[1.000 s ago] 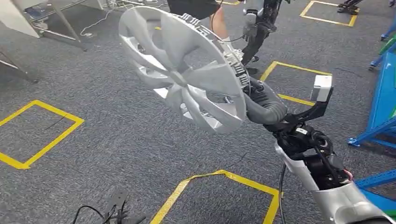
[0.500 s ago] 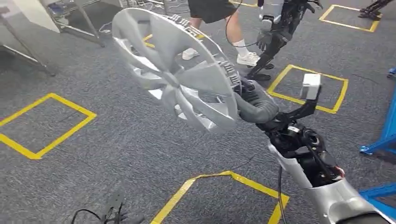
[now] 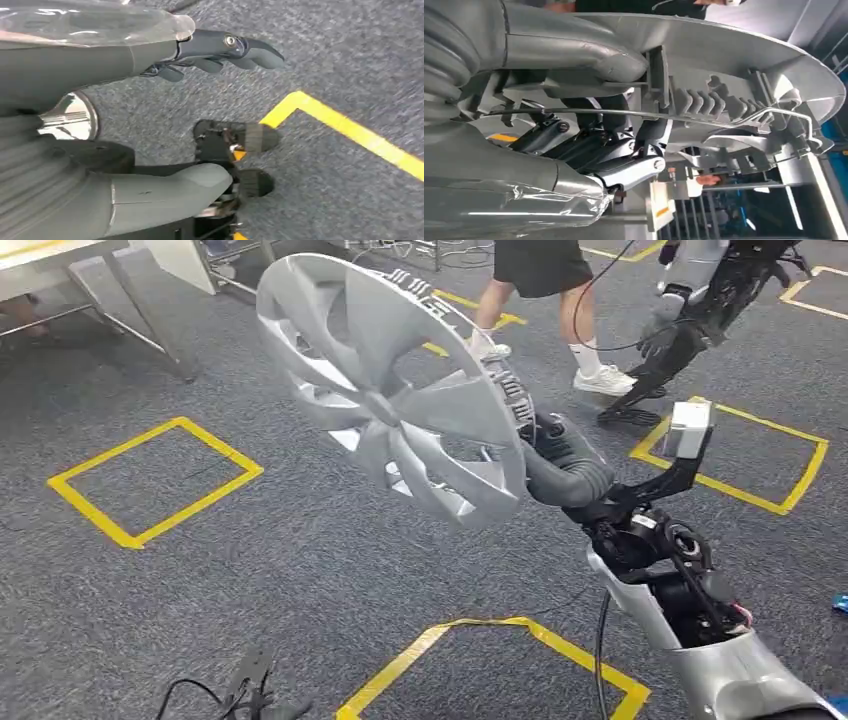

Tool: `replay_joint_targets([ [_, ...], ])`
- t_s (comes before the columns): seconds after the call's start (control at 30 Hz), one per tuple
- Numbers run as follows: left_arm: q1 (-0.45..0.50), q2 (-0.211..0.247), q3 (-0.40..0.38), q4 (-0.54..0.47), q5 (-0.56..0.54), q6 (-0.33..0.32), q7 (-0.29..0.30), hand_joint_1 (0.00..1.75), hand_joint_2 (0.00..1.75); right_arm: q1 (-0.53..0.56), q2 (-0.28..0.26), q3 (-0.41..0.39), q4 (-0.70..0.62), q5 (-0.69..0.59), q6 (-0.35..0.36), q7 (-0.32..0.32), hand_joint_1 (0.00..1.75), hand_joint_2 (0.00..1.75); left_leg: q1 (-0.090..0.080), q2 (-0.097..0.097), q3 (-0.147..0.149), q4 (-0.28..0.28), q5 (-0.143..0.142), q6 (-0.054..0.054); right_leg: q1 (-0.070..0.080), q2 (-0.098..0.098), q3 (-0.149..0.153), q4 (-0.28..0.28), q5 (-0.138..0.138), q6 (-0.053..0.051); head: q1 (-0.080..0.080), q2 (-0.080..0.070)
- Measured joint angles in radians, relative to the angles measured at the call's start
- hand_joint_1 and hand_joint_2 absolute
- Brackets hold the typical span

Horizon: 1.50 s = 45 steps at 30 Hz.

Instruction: Take the parts from the cabinet and place them on the table.

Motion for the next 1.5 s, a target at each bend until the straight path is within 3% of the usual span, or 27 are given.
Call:
replay_joint_targets([
  [0.07,0.003,0.002,0.0,0.0,0.0,0.0,0.0,0.0,1.75,-0.001,0.001,0.0,0.0,0.0,0.0,0.001,1.75,1.75,-0.003,-0.007,0.0,-0.004,0.002,-0.014,-0.011,-0.016,0.006,-0.016,0.009,-0.012,-0.001,0.0],
  [0.1,0.003,0.003,0.0,0.0,0.0,0.0,0.0,0.0,1.75,-0.001,0.002,0.001,0.0,0.0,0.0,0.001,1.75,1.75,-0.002,0.027,-0.011,0.02,-0.018,-0.016,-0.009,-0.024,0.011,-0.02,0.013,-0.018,0.0,0.0],
  [0.13,0.001,0.002,0.0,0.0,0.0,0.0,0.0,0.0,1.75,-0.003,0.002,0.0,0.0,0.0,0.0,0.0,1.75,1.75,-0.002,0.053,-0.037,0.079,-0.056,-0.018,-0.008,-0.03,0.01,-0.021,0.014,-0.022,-0.013,0.0],
  [0.2,-0.002,0.002,0.0,0.0,0.0,0.0,0.0,0.0,1.75,-0.002,0.002,0.0,0.0,0.0,0.0,0.0,1.75,1.75,0.001,0.073,-0.118,0.252,-0.134,-0.027,-0.006,-0.046,0.01,-0.021,0.013,-0.023,-0.022,0.0],
  [0.27,0.0,0.001,-0.001,0.0,0.0,0.0,0.0,0.0,1.75,0.001,0.002,0.0,0.0,0.0,0.0,0.0,1.75,1.75,0.001,0.076,-0.159,0.336,-0.148,-0.033,-0.005,-0.061,0.01,-0.021,0.012,-0.024,-0.027,0.0],
  [0.3,0.0,0.002,-0.001,0.0,0.0,0.0,0.0,0.0,1.75,0.001,0.002,0.0,0.0,0.0,0.0,0.0,1.75,1.75,0.002,0.079,-0.141,0.296,-0.119,-0.033,-0.006,-0.066,0.01,-0.02,0.011,-0.023,-0.028,0.0],
  [0.4,-0.002,0.005,-0.001,0.0,0.0,0.0,0.0,0.0,1.75,-0.001,0.002,0.0,0.0,0.0,0.0,0.0,1.75,1.75,0.002,0.103,0.001,0.023,-0.002,-0.03,-0.007,-0.077,0.014,-0.016,0.005,-0.013,-0.038,0.0],
  [0.43,-0.004,0.002,-0.001,0.0,0.0,0.0,0.0,0.0,1.75,-0.001,0.002,0.0,0.0,0.0,0.0,0.0,1.75,1.75,-0.006,0.111,0.011,-0.001,-0.014,-0.023,0.003,-0.079,0.009,-0.011,0.001,-0.007,-0.046,0.0],
  [0.57,-0.001,0.003,-0.001,0.0,0.0,-0.002,0.0,0.0,1.75,-0.002,0.002,0.0,0.0,0.009,-0.01,0.004,1.75,1.75,-0.006,0.087,0.006,-0.001,-0.01,0.005,0.001,-0.092,0.014,-0.013,-0.001,0.012,-0.029,0.0],
  [0.6,-0.001,0.002,-0.001,0.0,-0.001,-0.011,0.0,0.0,1.75,-0.003,0.002,0.001,0.0,0.041,-0.041,0.016,1.75,1.75,-0.001,0.083,0.013,-0.006,-0.008,0.01,-0.004,-0.081,0.012,-0.001,-0.014,0.017,-0.027,0.0],
  [0.7,-0.005,-0.007,-0.002,0.0,-0.003,-0.021,0.003,0.0,1.75,-0.006,0.0,0.008,0.016,0.116,-0.102,0.023,1.75,1.75,-0.002,0.067,0.012,-0.007,-0.007,0.023,-0.005,-0.047,-0.092,0.231,-0.133,0.025,-0.013,0.0],
  [0.77,-0.001,-0.014,-0.003,0.0,-0.003,-0.021,0.008,0.0,1.75,-0.001,-0.002,0.01,0.037,0.118,-0.101,0.016,1.75,1.75,-0.005,0.05,0.013,-0.006,-0.007,0.023,-0.004,-0.043,-0.144,0.333,-0.155,0.025,-0.009,0.0],
  [0.8,0.0,-0.017,-0.003,0.0,-0.003,-0.021,0.011,0.0,1.75,0.003,-0.002,0.011,0.048,0.118,-0.099,0.011,1.75,1.75,-0.005,0.041,0.013,-0.005,-0.007,0.023,-0.004,-0.041,-0.138,0.311,-0.131,0.022,-0.008,0.0],
  [0.87,0.001,-0.019,-0.003,0.0,-0.003,-0.021,0.013,0.0,1.75,0.006,-0.002,0.016,0.061,0.121,-0.091,0.0,1.75,1.75,-0.006,0.02,0.014,-0.002,-0.008,0.022,-0.004,-0.032,-0.062,0.139,-0.032,0.011,-0.004,0.0],
  [0.9,0.001,-0.021,-0.003,0.0,-0.004,-0.021,0.013,0.0,1.75,0.005,-0.002,0.016,0.065,0.123,-0.089,-0.004,1.75,1.75,-0.005,0.013,0.014,-0.002,-0.008,0.021,-0.004,-0.007,-0.021,0.046,0.012,0.005,-0.003,0.0],
  [0.93,0.0,-0.024,-0.003,0.0,-0.004,-0.022,0.013,0.0,1.75,0.006,-0.002,0.018,0.071,0.123,-0.087,-0.007,1.75,1.75,-0.008,0.009,0.009,0.0,-0.008,0.017,-0.005,0.032,-0.003,0.011,0.005,0.0,-0.005,0.0],
  [1.0,0.002,-0.025,-0.003,0.0,-0.004,-0.023,0.014,0.0,1.75,0.009,-0.002,0.022,0.08,0.123,-0.086,-0.009,1.75,1.75,-0.001,-0.006,-0.001,-0.001,-0.002,0.004,0.0,0.02,-0.003,-0.004,0.004,0.0,-0.004,0.0],
  [1.07,0.007,-0.026,-0.003,0.0,-0.004,-0.024,0.014,0.0,1.75,0.008,0.0,0.025,0.086,0.124,-0.085,-0.009,1.75,1.75,-0.003,-0.024,-0.002,-0.008,0.003,-0.008,-0.002,0.003,0.002,-0.011,0.007,-0.009,-0.002,0.0],
  [1.1,0.008,-0.024,-0.003,0.0,-0.003,-0.023,0.014,0.0,1.75,0.008,0.001,0.025,0.087,0.124,-0.085,-0.008,1.75,1.75,-0.001,0.0,-0.005,0.001,-0.006,-0.011,-0.01,-0.009,0.009,-0.021,0.012,-0.015,-0.003,0.0],
  [1.13,0.006,-0.025,-0.003,0.0,-0.003,-0.023,0.014,0.0,1.75,0.009,0.001,0.025,0.092,0.124,-0.084,-0.008,1.75,1.75,-0.003,0.041,-0.022,0.039,-0.033,-0.017,-0.01,-0.016,0.011,-0.023,0.013,-0.02,-0.012,0.0],
  [1.17,0.004,-0.026,-0.003,0.0,-0.004,-0.023,0.014,0.0,1.75,0.009,0.001,0.025,0.093,0.124,-0.084,-0.009,1.75,1.75,-0.001,0.063,-0.058,0.111,-0.074,-0.022,-0.008,-0.026,0.01,-0.023,0.013,-0.022,-0.019,0.0],
  [1.23,0.004,-0.026,-0.003,0.0,-0.004,-0.023,0.014,0.0,1.75,0.01,0.001,0.026,0.101,0.124,-0.084,-0.011,1.75,1.75,0.002,0.077,-0.145,0.293,-0.146,-0.031,-0.005,-0.049,0.01,-0.023,0.012,-0.024,-0.025,0.0],
  [1.27,0.005,-0.026,-0.003,0.0,-0.004,-0.023,0.014,0.0,1.75,0.011,0.001,0.026,0.105,0.124,-0.084,-0.01,1.75,1.75,0.002,0.078,-0.166,0.333,-0.15,-0.034,-0.005,-0.059,0.01,-0.023,0.011,-0.024,-0.029,0.0],
  [1.33,0.006,-0.026,-0.003,0.0,-0.004,-0.023,0.014,0.0,1.75,0.011,0.001,0.026,0.111,0.124,-0.085,-0.01,1.75,1.75,0.002,0.081,-0.131,0.26,-0.097,-0.035,-0.006,-0.075,0.011,-0.022,0.01,-0.022,-0.032,0.0],
  [1.4,0.005,-0.024,-0.003,0.0,-0.004,-0.023,0.014,0.0,1.75,0.01,0.002,0.027,0.114,0.124,-0.084,-0.01,1.75,1.75,0.001,0.107,-0.02,0.05,-0.008,-0.03,-0.006,-0.088,0.013,-0.019,0.005,-0.016,-0.038,0.0],
  [1.43,0.002,-0.025,-0.003,0.0,-0.003,-0.023,0.014,0.0,1.75,0.01,0.002,0.027,0.114,0.123,-0.081,-0.01,1.75,1.75,-0.006,0.135,0.006,-0.005,-0.014,-0.025,0.0,-0.093,0.012,-0.018,0.002,-0.01,-0.043,0.0],
  [1.5,0.002,-0.024,-0.003,0.0,-0.002,-0.023,0.016,0.0,1.75,0.011,0.003,0.029,0.116,0.113,-0.062,-0.009,1.75,1.75,-0.009,0.113,0.002,-0.002,-0.008,-0.009,0.005,-0.1,0.012,-0.015,-0.001,-0.003,-0.035,0.0],
])
